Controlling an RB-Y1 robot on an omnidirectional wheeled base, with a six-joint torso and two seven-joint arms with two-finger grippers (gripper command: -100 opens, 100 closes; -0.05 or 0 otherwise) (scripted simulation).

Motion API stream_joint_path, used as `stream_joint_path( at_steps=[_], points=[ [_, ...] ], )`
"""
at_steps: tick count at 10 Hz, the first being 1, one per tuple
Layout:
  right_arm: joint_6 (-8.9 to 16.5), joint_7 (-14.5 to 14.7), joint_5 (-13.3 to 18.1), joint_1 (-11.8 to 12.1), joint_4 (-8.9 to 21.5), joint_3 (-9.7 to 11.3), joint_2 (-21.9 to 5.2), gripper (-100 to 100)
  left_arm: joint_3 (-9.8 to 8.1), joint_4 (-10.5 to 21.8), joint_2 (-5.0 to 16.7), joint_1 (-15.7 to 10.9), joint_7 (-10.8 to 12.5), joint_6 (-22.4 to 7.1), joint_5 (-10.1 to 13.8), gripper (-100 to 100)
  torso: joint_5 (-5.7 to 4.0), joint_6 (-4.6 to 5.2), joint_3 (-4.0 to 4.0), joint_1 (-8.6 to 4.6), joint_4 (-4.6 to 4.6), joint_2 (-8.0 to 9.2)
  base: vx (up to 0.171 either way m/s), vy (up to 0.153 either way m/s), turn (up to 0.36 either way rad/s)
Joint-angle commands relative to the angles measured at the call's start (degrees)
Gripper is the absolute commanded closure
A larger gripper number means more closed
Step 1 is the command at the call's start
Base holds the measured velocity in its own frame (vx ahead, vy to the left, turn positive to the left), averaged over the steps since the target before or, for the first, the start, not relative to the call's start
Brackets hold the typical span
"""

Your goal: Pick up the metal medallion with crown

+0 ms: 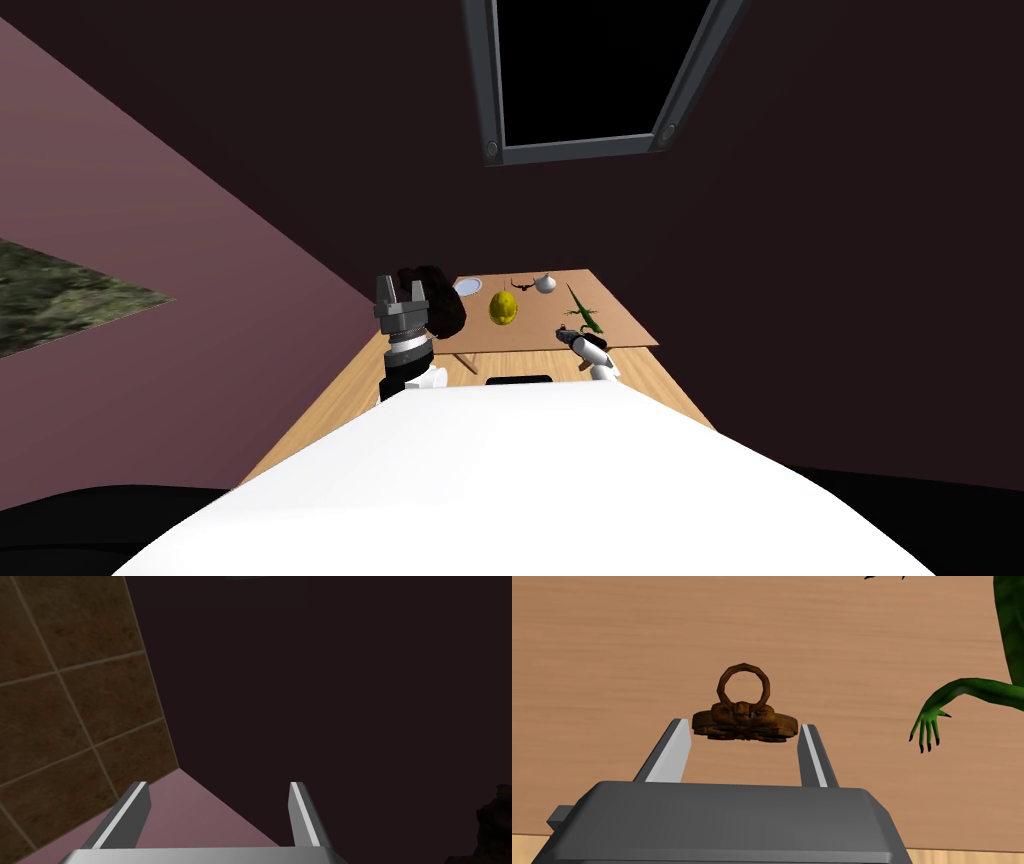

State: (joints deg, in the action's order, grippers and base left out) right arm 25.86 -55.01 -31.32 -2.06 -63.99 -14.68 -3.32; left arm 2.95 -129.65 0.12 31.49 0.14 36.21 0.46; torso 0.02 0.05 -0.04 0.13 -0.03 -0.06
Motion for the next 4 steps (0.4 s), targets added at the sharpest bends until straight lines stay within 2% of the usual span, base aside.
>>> stream_joint_path(
  at_steps=[1,2,3,4],
  points=[
    [1.34,-0.06,-0.06,0.77,-1.78,0.59,-0.12,100,0.0,0.0,0.0,0.0,0.0,0.0,0.0,0,0.0,0.0,0.0,0.0,0.0,0.0,0.01,0.04,-0.083],
    [2.38,-0.05,-0.23,1.37,-3.16,1.14,-0.35,100,0.0,0.0,0.0,0.0,0.0,0.0,0.0,0,0.0,-0.03,0.0,0.01,0.0,-0.01,0.007,0.036,-0.12],
    [1.91,-0.2,0.06,1.13,-2.7,0.73,-0.15,100,0.0,0.0,0.0,0.0,0.0,0.0,0.0,0,0.01,-0.02,0.0,0.0,0.0,0.0,0.002,0.018,-0.029],
    [2.16,-0.21,0.05,1.2,-2.87,0.78,-0.17,0,0.0,0.0,0.0,-0.01,0.0,0.0,0.0,0,-0.01,-0.05,0.0,-0.06,0.0,0.0,0.0,0.0,0.0]
  ],
)
